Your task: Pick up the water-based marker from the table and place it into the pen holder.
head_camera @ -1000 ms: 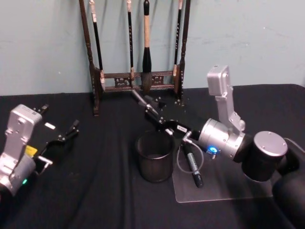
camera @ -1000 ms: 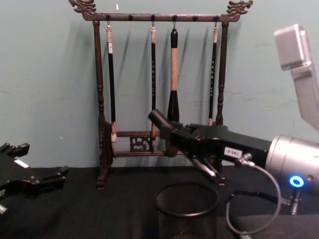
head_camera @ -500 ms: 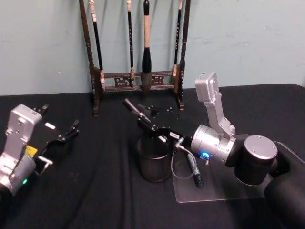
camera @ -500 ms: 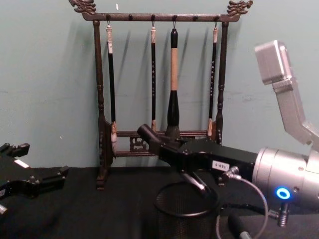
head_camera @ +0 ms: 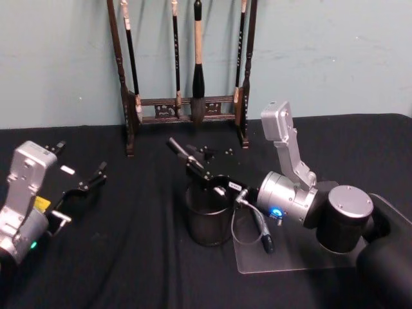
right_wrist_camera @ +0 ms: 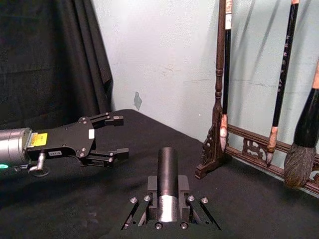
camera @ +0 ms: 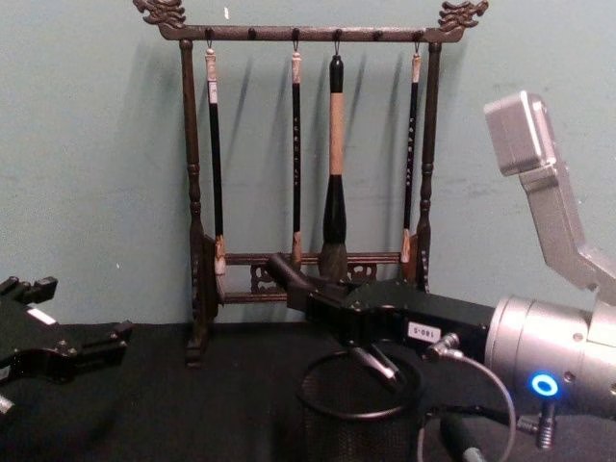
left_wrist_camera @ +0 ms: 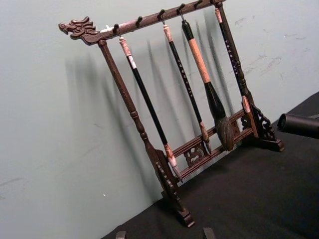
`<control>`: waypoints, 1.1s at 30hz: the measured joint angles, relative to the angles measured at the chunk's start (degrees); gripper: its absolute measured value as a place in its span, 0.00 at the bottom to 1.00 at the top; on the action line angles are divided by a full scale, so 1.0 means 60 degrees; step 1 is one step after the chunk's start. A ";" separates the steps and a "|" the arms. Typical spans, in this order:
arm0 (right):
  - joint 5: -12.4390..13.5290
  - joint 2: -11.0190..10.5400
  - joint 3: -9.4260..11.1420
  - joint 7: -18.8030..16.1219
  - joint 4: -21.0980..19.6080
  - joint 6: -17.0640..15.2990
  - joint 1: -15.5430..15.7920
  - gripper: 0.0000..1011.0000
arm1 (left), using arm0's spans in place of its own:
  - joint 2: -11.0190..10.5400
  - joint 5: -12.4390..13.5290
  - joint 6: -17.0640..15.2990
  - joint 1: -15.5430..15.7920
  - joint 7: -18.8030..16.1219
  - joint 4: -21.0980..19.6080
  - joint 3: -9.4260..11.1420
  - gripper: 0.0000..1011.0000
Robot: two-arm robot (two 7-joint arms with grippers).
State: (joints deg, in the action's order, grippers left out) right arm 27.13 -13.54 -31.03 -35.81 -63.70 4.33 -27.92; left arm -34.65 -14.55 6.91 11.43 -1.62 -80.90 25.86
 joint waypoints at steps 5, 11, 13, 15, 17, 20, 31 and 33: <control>-0.0066 -0.0002 0.0002 0.0094 -0.0033 0.0005 0.0025 0.24 | 0.0000 0.0000 0.0000 0.0000 0.0000 0.0000 0.0000 0.99; -0.0070 -0.0009 0.0008 0.0085 -0.0038 0.0005 0.0026 0.24 | 0.0000 0.0000 0.0000 0.0000 0.0000 -0.0001 0.0000 0.99; -0.0069 -0.0010 0.0010 0.0081 -0.0039 0.0005 0.0026 0.24 | 0.0000 0.0000 0.0000 0.0000 0.0000 0.0000 0.0000 0.99; -0.0065 -0.0010 0.0012 0.0076 -0.0039 0.0004 0.0025 0.25 | 0.0000 0.0000 0.0000 0.0000 0.0000 0.0000 0.0000 0.99; -0.0062 -0.0010 0.0012 0.0073 -0.0039 0.0003 0.0023 0.30 | 0.0000 0.0000 0.0000 0.0000 0.0000 0.0000 0.0000 0.99; -0.0059 -0.0010 0.0012 0.0069 -0.0039 0.0003 0.0023 0.47 | 0.0000 0.0000 0.0000 0.0000 0.0000 0.0000 -0.0001 0.99; -0.0048 -0.0010 0.0011 0.0057 -0.0039 0.0003 0.0023 0.90 | 0.0000 0.0000 0.0000 0.0000 0.0000 0.0000 0.0000 0.99; -0.0047 -0.0010 0.0012 0.0057 -0.0039 0.0003 0.0023 0.97 | 0.0000 0.0000 0.0000 0.0000 -0.0001 0.0000 0.0000 0.99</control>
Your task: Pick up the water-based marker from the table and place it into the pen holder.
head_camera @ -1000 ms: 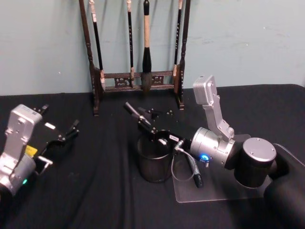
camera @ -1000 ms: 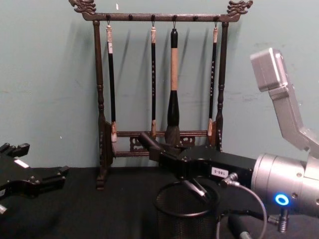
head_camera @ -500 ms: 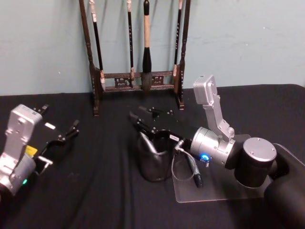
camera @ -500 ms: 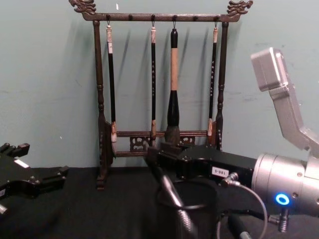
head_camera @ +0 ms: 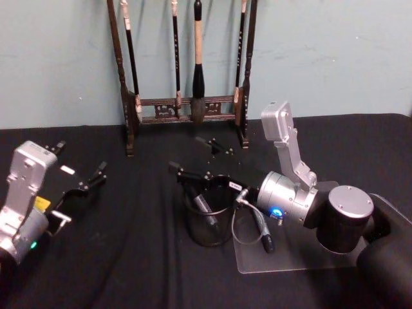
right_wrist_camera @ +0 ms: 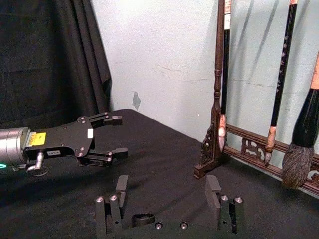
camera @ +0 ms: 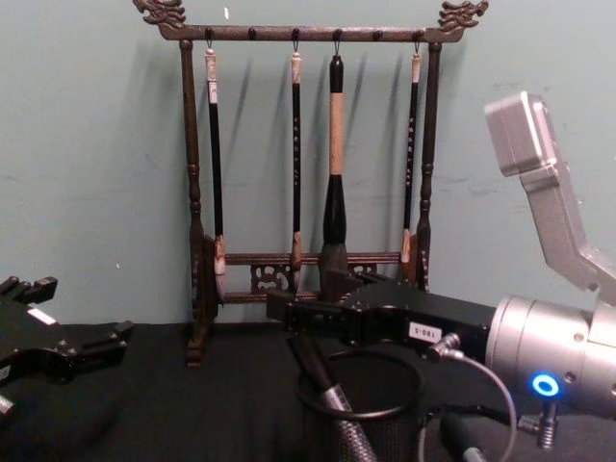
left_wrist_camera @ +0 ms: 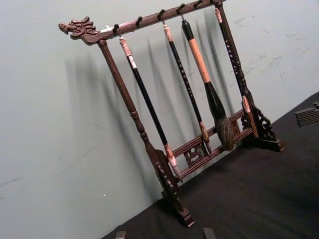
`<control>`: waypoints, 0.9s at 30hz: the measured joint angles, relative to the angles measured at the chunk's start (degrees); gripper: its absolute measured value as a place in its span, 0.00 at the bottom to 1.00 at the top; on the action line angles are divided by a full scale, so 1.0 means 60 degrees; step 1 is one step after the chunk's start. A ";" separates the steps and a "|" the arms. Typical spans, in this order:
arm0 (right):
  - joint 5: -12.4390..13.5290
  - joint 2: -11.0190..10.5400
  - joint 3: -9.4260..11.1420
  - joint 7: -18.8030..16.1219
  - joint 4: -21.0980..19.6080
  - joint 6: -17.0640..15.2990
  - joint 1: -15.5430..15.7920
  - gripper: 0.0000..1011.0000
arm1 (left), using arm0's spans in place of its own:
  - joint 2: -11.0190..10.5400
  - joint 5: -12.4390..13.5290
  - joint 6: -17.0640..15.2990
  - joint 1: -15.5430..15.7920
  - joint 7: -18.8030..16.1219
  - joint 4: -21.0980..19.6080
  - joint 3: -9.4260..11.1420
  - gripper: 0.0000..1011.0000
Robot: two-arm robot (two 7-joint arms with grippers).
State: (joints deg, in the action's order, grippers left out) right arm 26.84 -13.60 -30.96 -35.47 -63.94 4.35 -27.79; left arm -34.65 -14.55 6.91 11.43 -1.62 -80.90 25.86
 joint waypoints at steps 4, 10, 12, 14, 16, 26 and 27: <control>0.0003 0.0000 0.0000 0.0000 0.0000 0.0000 0.0000 0.99 | 0.0000 0.0000 0.0000 0.0000 0.0000 0.0000 -0.0001 0.99; -0.0004 -0.0027 0.0001 0.0045 -0.0066 -0.0080 0.0016 0.99 | 0.0000 0.0000 0.0000 0.0000 0.0000 0.0000 0.0000 0.99; -0.0013 -0.0083 0.0026 0.0157 -0.0223 -0.0205 0.0062 0.99 | 0.0000 0.0000 0.0000 0.0000 0.0000 0.0000 0.0000 0.99; -0.0015 -0.0177 0.0100 0.0319 -0.0483 -0.0351 0.0148 0.99 | 0.0000 0.0000 0.0000 0.0000 0.0001 0.0000 -0.0001 0.99; 0.0001 -0.0326 0.0226 0.0493 -0.0836 -0.0494 0.0272 0.99 | 0.0000 0.0000 0.0000 0.0000 0.0000 0.0000 0.0000 0.99; -0.0014 -0.0823 0.0545 0.1109 -0.1769 -0.1020 0.0619 0.99 | 0.0000 0.0000 0.0000 0.0001 0.0001 0.0000 0.0000 0.99; -0.0066 -0.0960 0.0637 0.1312 -0.1976 -0.1188 0.0728 0.99 | 0.0000 0.0000 0.0000 0.0001 0.0001 0.0000 0.0000 0.99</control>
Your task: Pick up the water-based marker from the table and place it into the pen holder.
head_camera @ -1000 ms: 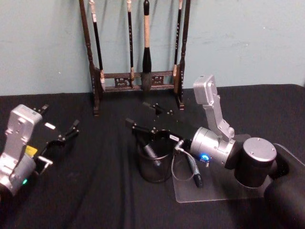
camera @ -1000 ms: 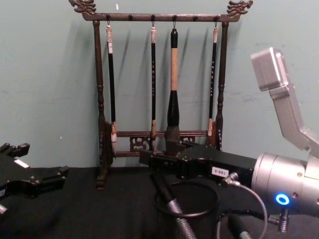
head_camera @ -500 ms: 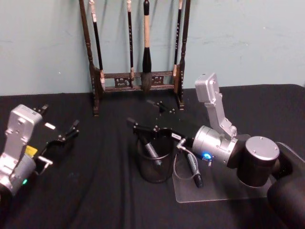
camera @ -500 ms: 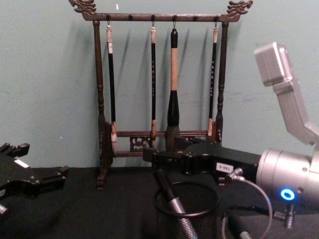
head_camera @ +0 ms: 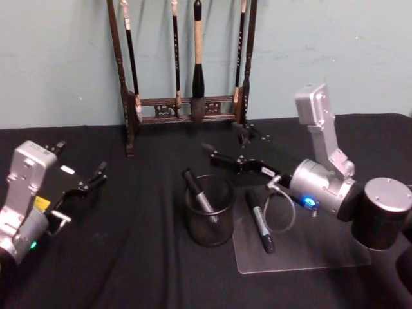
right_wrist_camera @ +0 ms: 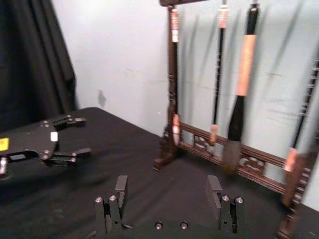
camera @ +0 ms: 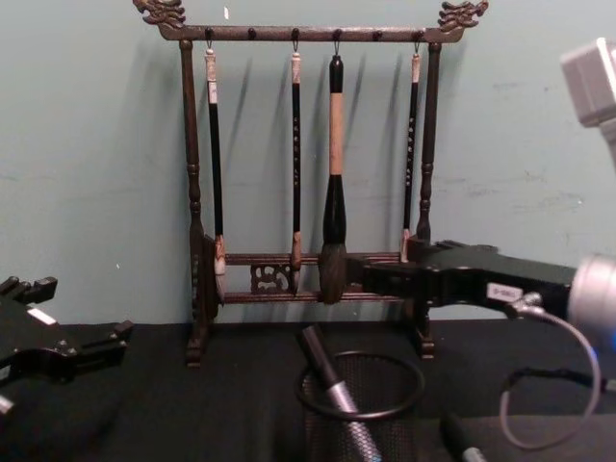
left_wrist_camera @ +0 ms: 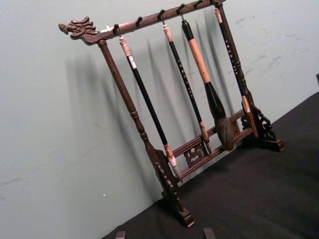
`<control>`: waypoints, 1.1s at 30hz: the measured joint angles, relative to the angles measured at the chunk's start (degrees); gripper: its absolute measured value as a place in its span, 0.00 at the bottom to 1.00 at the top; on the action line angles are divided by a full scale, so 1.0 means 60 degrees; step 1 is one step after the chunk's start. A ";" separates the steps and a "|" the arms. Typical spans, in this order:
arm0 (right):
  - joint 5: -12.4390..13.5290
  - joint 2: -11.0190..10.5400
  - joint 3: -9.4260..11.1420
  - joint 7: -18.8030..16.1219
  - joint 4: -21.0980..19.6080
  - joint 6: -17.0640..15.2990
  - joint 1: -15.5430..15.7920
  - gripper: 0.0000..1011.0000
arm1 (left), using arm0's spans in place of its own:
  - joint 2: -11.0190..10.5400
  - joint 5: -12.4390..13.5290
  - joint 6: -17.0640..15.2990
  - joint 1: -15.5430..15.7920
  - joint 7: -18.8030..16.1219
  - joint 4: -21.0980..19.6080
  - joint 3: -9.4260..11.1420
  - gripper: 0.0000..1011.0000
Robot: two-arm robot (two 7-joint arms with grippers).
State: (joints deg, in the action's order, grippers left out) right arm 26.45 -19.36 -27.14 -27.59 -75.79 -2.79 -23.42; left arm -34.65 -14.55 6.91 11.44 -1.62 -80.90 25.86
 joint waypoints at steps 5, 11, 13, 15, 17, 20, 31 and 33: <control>-0.0075 -0.0324 0.0257 0.0350 -0.0477 -0.0347 0.0305 0.99 | 0.0000 0.0000 0.0000 0.0000 0.0000 0.0000 0.0000 0.99; -0.0120 -0.0542 0.0430 0.0587 -0.0797 -0.0708 0.0556 0.99 | 0.0000 0.0000 0.0000 -0.0001 0.0000 0.0000 0.0000 0.99; -0.0171 -0.0622 0.0473 0.0743 -0.0924 -0.0970 0.0655 0.99 | 0.0000 0.0000 0.0000 -0.0001 0.0000 0.0000 0.0000 0.99; -0.0253 -0.0706 0.0500 0.0905 -0.1034 -0.1271 0.0769 0.99 | 0.0000 0.0000 0.0000 -0.0001 0.0000 0.0000 0.0000 0.99; -0.0296 -0.0735 0.0512 0.0972 -0.1076 -0.1405 0.0820 0.99 | 0.0000 0.0000 0.0000 -0.0001 0.0000 0.0000 0.0000 0.99; -0.0356 -0.0774 0.0516 0.1039 -0.1129 -0.1597 0.0890 0.99 | 0.0000 0.0000 0.0000 -0.0001 -0.0001 0.0000 0.0000 0.99; -0.0696 -0.0885 0.0410 0.1221 -0.1229 -0.2558 0.1100 0.99 | 0.0000 0.0000 0.0000 -0.0001 0.0000 0.0000 -0.0001 0.99; -0.0752 -0.0886 0.0386 0.1233 -0.1228 -0.2659 0.1113 0.99 | 0.0000 0.0000 0.0000 -0.0001 0.0000 0.0000 0.0000 0.99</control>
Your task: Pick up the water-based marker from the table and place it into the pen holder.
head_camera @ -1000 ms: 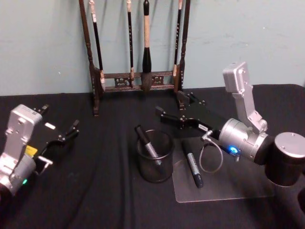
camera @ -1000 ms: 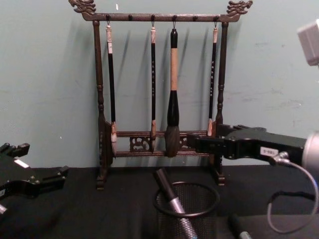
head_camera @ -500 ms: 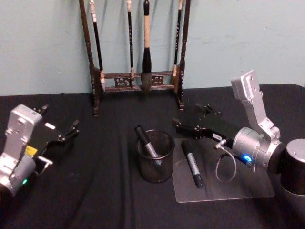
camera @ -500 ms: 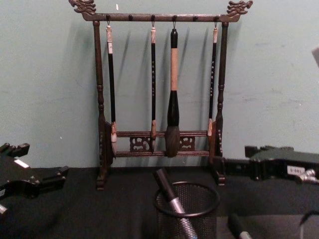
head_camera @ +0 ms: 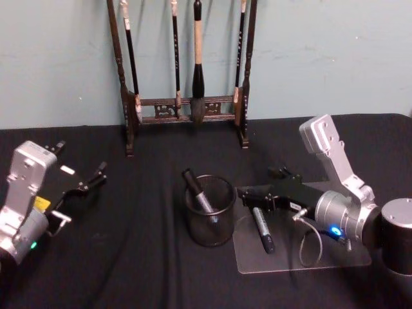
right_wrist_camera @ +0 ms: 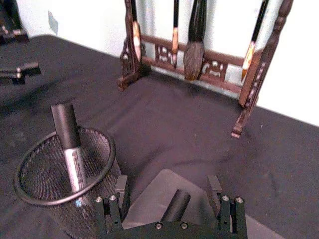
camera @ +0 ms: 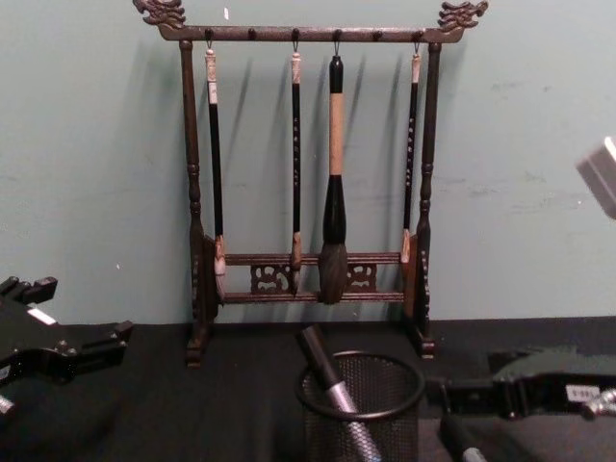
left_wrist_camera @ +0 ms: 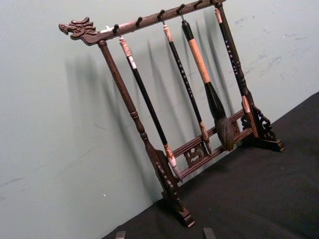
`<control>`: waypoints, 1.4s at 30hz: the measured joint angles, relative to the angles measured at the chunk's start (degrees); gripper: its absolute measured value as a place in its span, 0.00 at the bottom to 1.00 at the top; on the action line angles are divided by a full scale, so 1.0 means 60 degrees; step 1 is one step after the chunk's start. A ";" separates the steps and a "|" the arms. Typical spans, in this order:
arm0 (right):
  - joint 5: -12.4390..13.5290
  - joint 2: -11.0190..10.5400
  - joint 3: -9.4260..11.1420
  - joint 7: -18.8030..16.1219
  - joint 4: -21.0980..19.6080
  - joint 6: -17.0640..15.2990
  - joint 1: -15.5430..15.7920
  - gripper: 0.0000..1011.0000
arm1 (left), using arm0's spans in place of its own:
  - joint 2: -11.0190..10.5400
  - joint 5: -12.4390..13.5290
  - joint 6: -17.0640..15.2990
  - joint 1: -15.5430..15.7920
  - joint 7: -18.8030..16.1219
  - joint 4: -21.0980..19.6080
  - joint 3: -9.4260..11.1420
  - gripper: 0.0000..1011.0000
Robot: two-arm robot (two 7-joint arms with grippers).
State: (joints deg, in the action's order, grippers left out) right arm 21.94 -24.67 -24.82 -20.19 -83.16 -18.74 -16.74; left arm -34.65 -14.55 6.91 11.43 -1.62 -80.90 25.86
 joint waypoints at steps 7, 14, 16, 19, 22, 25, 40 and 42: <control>-0.0274 0.0078 -0.0097 0.0097 0.0136 -0.0424 0.0021 0.99 | 0.0000 0.0000 0.0000 0.0000 0.0000 0.0000 0.0000 0.99; -0.0481 0.0206 -0.0118 0.0169 0.0289 -0.0666 0.0004 0.99 | 0.0000 0.0000 0.0000 0.0000 0.0000 0.0000 0.0000 0.99; -0.0590 0.0286 -0.0115 0.0180 0.0395 -0.0764 -0.0015 0.99 | 0.0000 0.0000 0.0000 0.0000 0.0000 0.0000 0.0000 0.99; -0.0724 0.0408 -0.0088 0.0178 0.0564 -0.0837 -0.0050 0.99 | 0.0000 0.0000 0.0000 0.0000 0.0000 0.0000 0.0000 0.99; -0.0774 0.0460 -0.0070 0.0166 0.0642 -0.0858 -0.0068 0.99 | 0.0000 0.0000 0.0000 0.0000 0.0000 0.0000 0.0000 0.99; -0.0860 0.0545 -0.0043 0.0113 0.0779 -0.0877 -0.0099 0.99 | 0.0000 0.0000 0.0000 0.0000 0.0000 0.0000 0.0000 0.99; -0.1095 0.0752 0.0061 -0.0061 0.1048 -0.0909 -0.0129 0.99 | 0.0000 0.0000 0.0000 0.0000 0.0000 0.0000 0.0000 0.99; -0.1109 0.0763 0.0067 -0.0075 0.1068 -0.0907 -0.0134 0.99 | 0.0000 0.0000 0.0000 0.0000 0.0000 0.0000 0.0000 0.99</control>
State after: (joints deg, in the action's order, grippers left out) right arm 15.28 -20.10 -24.42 -20.65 -76.75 -24.18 -17.55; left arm -34.65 -14.55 6.91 11.43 -1.62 -80.90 25.86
